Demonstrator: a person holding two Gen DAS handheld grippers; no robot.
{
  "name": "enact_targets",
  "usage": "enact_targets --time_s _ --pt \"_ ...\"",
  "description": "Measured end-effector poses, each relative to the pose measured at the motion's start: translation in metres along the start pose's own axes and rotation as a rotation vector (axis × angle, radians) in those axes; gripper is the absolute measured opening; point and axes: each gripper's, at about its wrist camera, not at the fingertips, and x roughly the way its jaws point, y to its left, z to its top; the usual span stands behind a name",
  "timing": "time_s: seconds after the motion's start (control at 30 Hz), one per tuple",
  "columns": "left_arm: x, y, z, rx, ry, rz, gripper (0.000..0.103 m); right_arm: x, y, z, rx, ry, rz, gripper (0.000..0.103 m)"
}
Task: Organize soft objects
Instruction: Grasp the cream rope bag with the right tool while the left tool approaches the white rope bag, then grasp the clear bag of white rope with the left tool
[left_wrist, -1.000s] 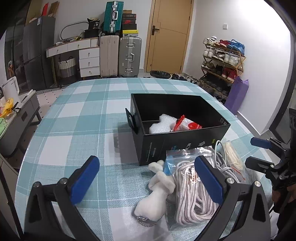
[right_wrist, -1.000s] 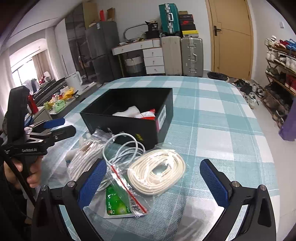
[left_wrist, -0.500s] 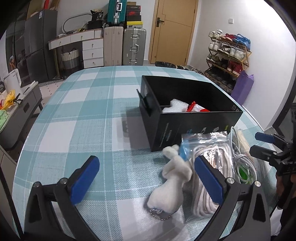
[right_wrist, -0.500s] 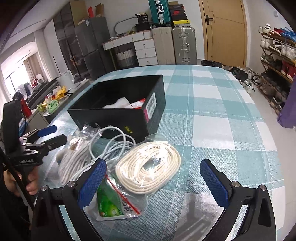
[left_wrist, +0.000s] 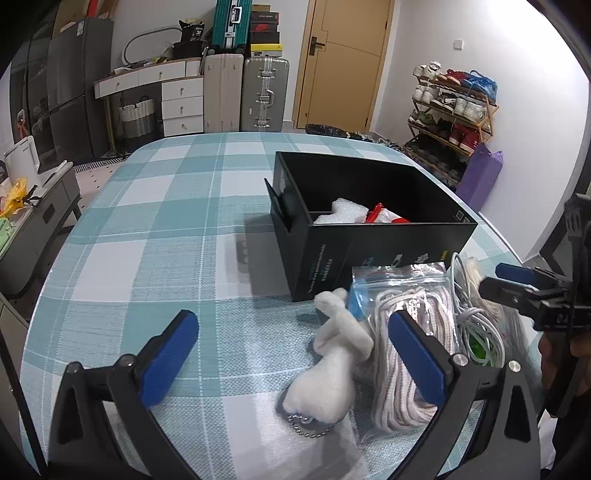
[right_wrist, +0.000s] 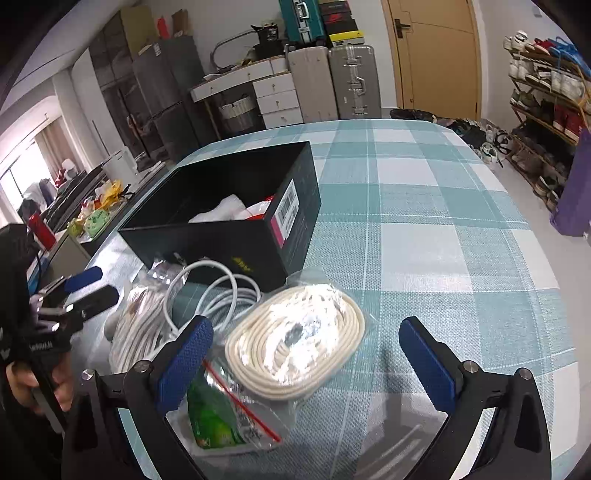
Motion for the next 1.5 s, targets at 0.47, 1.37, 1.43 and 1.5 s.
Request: enact_targets --time_s 0.47,1.37,1.43,1.5 --pt "0.005 -0.004 0.002 0.000 0.006 -0.007 0.103 0.012 -0.009 -0.013 -0.040 0.082 -0.087 0.102" --pt "0.004 -0.016 -0.002 0.025 0.009 -0.021 0.103 0.003 -0.003 -0.022 -0.083 0.022 -0.058 0.055" --pt "0.003 -0.017 -0.002 0.026 0.011 -0.014 0.103 0.003 -0.002 -0.022 -0.088 0.020 -0.056 0.050" --pt "0.001 -0.018 -0.002 0.028 0.012 -0.018 0.103 0.001 -0.001 -0.022 -0.089 0.014 -0.054 0.047"
